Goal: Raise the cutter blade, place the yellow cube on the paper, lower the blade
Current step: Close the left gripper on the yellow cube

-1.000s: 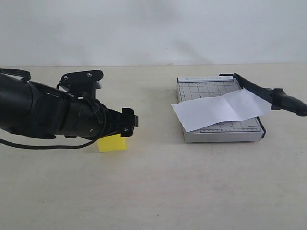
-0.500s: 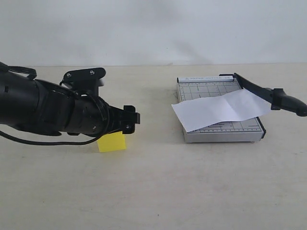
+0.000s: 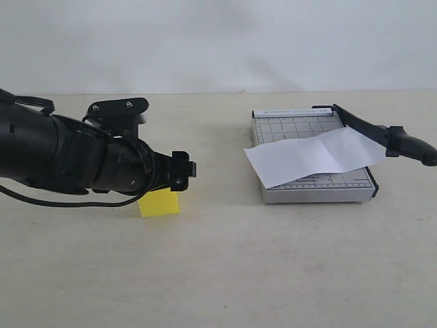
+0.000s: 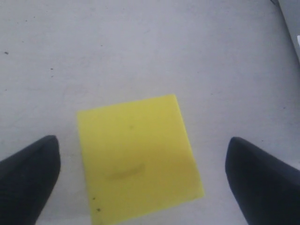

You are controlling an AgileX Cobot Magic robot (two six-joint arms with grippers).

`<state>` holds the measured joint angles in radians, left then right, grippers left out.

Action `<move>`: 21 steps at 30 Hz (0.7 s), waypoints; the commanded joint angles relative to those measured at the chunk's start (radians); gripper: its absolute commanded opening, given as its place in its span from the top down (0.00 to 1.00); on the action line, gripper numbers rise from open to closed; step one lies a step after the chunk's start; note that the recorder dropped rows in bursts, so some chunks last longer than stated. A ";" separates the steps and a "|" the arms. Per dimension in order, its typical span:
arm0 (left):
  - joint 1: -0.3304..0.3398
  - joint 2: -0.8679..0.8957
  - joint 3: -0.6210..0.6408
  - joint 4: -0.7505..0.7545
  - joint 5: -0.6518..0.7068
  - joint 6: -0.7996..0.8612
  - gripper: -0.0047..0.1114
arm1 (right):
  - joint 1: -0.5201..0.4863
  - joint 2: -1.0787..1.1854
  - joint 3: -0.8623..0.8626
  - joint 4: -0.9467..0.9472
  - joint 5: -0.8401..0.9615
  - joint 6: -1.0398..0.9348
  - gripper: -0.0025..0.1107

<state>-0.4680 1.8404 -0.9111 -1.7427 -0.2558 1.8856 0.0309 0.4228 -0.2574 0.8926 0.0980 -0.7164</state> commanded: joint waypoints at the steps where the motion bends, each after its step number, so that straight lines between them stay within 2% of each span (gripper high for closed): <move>1: -0.006 0.029 -0.017 -0.002 0.015 -0.010 0.20 | 0.000 -0.004 0.001 -0.005 -0.006 0.001 0.98; 21: -0.006 0.060 -0.021 -0.002 0.018 -0.024 0.20 | 0.000 -0.004 0.001 -0.005 -0.006 0.001 0.98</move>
<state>-0.4680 1.8987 -0.9269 -1.7427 -0.2447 1.8698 0.0309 0.4228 -0.2574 0.8926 0.0980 -0.7164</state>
